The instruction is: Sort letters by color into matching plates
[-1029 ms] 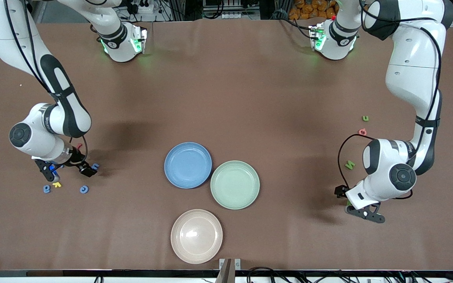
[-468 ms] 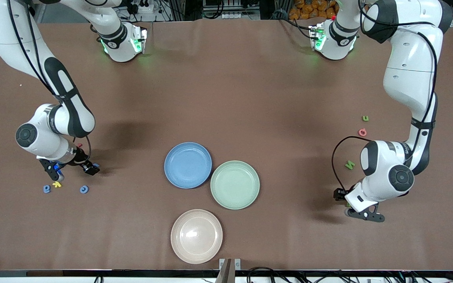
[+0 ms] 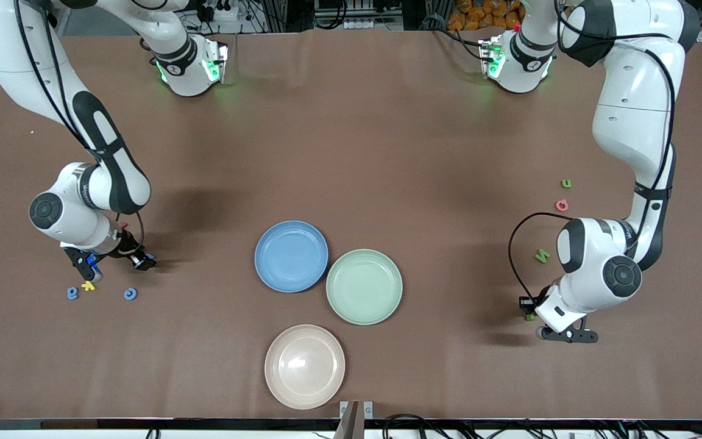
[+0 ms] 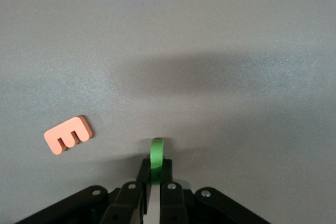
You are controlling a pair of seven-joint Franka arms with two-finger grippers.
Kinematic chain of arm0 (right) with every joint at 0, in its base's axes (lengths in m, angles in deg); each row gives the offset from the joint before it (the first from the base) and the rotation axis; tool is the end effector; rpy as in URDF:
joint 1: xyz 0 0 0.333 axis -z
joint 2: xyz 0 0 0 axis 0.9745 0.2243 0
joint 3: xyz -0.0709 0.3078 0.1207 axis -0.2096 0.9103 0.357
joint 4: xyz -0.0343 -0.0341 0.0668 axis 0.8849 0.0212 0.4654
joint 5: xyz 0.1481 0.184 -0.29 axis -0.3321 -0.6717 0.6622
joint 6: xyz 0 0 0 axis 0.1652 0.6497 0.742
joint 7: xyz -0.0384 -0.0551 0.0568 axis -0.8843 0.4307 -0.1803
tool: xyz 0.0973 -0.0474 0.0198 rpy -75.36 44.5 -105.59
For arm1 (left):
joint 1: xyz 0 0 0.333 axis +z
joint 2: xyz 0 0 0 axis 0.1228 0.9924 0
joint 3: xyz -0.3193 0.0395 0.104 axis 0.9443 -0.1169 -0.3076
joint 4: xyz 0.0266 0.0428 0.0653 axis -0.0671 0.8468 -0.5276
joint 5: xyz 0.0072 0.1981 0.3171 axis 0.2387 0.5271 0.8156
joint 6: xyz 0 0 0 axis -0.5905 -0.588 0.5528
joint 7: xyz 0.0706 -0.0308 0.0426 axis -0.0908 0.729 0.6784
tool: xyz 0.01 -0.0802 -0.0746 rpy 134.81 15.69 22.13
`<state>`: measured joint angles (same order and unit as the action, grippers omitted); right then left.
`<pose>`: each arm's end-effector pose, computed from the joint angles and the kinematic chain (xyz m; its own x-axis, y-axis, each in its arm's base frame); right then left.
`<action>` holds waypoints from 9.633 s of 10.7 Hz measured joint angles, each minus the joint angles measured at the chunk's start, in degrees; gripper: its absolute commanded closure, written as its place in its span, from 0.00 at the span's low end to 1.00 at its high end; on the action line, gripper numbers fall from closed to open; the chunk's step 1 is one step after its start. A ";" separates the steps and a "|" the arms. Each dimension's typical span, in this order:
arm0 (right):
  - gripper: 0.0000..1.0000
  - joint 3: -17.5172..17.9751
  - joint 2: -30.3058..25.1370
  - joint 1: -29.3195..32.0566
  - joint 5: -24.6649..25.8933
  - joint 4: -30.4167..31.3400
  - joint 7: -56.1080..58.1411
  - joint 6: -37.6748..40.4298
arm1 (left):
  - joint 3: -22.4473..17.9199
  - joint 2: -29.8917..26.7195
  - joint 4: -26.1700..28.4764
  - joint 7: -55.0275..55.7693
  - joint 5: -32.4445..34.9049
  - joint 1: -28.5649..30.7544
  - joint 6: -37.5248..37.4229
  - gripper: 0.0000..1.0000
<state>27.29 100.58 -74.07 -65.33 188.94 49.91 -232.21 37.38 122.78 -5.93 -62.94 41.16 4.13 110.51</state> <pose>0.5954 -0.0589 0.2027 0.6874 -0.7262 -0.0086 -0.7261 -0.6870 -0.0294 0.7396 -0.0745 0.2114 0.9932 -0.0873 0.0777 -0.0915 -0.9944 0.0530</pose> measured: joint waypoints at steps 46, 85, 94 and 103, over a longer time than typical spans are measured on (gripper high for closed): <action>0.00 -0.06 -3.24 -0.30 1.17 -19.80 34.18 23.40 | 8.48 -30.99 41.59 22.83 13.76 1.86 9.50 0.00; 0.75 1.38 12.68 0.80 0.80 -25.11 35.98 9.54 | 8.39 -36.75 68.88 3.43 13.80 27.31 19.94 0.56; 0.74 1.74 7.82 -17.82 -1.96 -26.28 1.69 14.93 | 6.75 -37.67 68.92 -4.35 13.82 29.81 17.12 1.00; 0.00 1.79 9.65 -30.48 -2.04 -26.50 -16.23 15.45 | 6.81 -38.95 65.15 -4.35 13.82 29.69 15.15 1.00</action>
<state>29.08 110.22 -104.55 -67.37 162.44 33.69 -216.76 44.18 83.83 59.22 -67.29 54.99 33.82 125.67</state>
